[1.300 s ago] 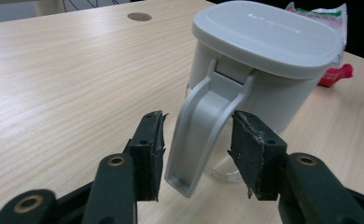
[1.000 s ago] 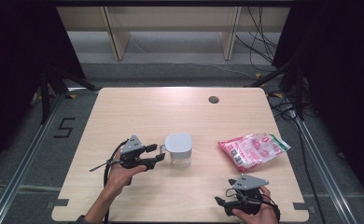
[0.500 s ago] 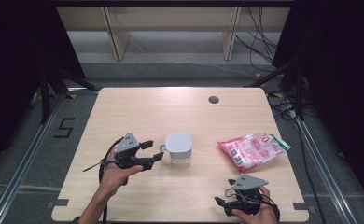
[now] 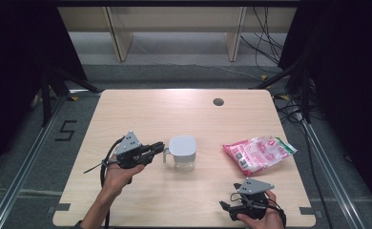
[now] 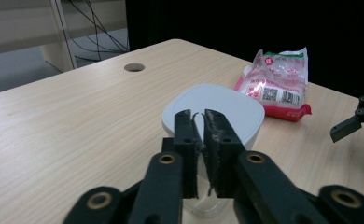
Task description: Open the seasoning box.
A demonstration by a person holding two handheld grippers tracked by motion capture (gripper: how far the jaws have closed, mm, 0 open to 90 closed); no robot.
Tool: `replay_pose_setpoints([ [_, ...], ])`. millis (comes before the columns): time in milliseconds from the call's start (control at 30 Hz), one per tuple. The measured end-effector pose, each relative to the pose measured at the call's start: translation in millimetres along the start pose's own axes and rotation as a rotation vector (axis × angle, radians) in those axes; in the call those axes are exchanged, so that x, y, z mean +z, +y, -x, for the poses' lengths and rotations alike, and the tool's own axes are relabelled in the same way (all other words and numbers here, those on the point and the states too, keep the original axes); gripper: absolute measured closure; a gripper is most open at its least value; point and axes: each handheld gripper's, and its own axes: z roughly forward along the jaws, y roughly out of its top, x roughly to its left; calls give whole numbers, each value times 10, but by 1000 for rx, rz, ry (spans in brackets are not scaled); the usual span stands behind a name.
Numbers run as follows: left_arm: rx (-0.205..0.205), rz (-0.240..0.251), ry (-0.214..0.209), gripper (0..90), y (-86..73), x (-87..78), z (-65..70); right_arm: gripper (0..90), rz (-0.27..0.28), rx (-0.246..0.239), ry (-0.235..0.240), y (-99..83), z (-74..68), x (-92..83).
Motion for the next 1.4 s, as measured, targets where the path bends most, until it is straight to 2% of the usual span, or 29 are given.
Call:
replay_pose_setpoints([
  [100, 3, -2, -2, 889, 7, 17, 5, 198, 0, 6, 2, 7, -9, -4],
  [133, 1, 2, -5, 889, 8, 35, 10, 198, 8, -9, -1, 8, -5, 3],
  [200, -11, 11, -10, 890, 15, 54, 10, 198, 1, -2, 5, 12, -25, 11],
  [333, -4, 16, -8, 890, 63, 91, 23, 198, -8, 5, 2, 9, -33, 4],
  [467, 1, 0, -34, 890, 80, 189, 32, 194, 5, -23, -6, 15, -23, 9],
  [533, 2, -21, -29, 889, 64, 230, 18, 190, 3, -16, 10, 21, -37, 6],
  [567, -6, -28, -28, 889, 51, 249, 7, 190, 7, -28, 0, 18, -33, 10],
  [600, -9, -32, -25, 889, 39, 263, -7, 187, -2, -12, -6, 20, -48, -1],
  [633, -11, -37, -17, 889, 23, 275, -29, 182, 8, -25, -11, 22, -40, -1],
  [733, -21, -45, -5, 889, -4, 287, -62, 179, 21, -11, -18, 30, -40, -3],
  [767, -15, -54, -2, 884, -18, 297, -73, 177, 29, -28, -24, 37, -34, 0],
  [867, -11, -47, -10, 879, -29, 303, -94, 173, 24, -31, -24, 43, -35, 3],
  [1067, -7, -45, 2, 877, -33, 305, -81, 176, 42, -32, -51, 62, -43, 8],
  [1100, -7, -44, 2, 877, -35, 305, -80, 180, 50, -46, -47, 72, -30, 15],
  [1233, -16, -44, -13, 877, -37, 306, -94, 210, 51, -51, -49, 106, -24, 43],
  [1300, 3, -44, -11, 879, -37, 304, -100, 239, 49, -59, -58, 151, -4, 79],
  [1367, -2, -43, -8, 881, -39, 307, -95, 261, 55, -79, -66, 204, 28, 116],
  [1400, 20, -54, -9, 881, -37, 297, -110, 291, 62, -84, -70, 223, 38, 126],
])
